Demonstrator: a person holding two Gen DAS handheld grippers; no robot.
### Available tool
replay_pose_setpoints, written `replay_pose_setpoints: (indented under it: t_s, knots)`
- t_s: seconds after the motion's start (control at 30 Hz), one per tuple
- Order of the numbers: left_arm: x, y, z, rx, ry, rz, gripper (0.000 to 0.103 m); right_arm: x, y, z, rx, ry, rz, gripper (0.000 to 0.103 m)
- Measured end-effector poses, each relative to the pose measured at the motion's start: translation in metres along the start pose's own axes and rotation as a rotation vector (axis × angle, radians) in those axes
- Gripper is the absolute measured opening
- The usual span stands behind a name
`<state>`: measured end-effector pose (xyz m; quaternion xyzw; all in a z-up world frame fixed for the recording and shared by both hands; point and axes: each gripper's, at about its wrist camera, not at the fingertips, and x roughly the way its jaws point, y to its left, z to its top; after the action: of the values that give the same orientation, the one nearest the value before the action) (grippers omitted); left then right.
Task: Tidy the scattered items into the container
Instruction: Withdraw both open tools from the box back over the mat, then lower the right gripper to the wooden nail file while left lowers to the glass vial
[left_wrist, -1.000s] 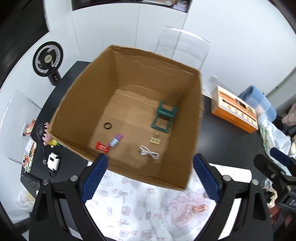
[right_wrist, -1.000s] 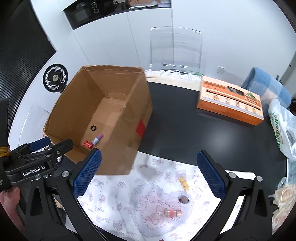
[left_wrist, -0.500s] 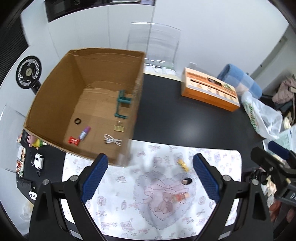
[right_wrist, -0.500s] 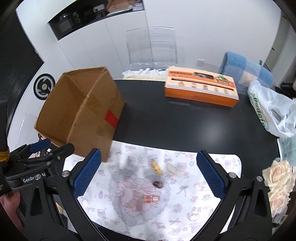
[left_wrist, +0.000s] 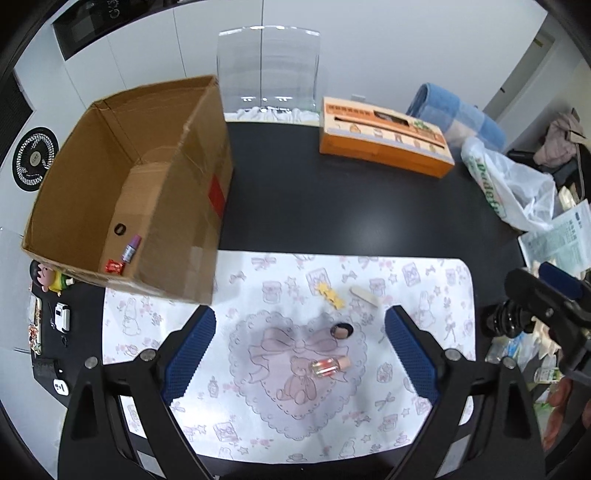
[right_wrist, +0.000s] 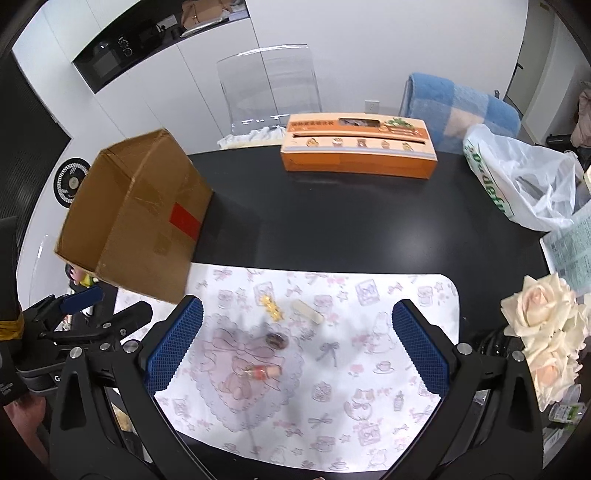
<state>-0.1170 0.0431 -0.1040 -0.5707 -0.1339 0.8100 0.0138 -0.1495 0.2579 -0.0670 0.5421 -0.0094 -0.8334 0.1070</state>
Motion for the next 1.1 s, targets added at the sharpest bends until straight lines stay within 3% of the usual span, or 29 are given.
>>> replay_pose_setpoints:
  t_s: [0.37,1.1]
  knots:
    - [0.02,-0.026,-0.021,0.032,0.063,-0.015,0.092,-0.01,-0.027,-0.01,-0.022,0.025,-0.023,0.103]
    - [0.092,-0.032,-0.078,-0.031,0.248,-0.013,0.092,0.057,-0.04,-0.037,-0.114,0.18,-0.031,0.103]
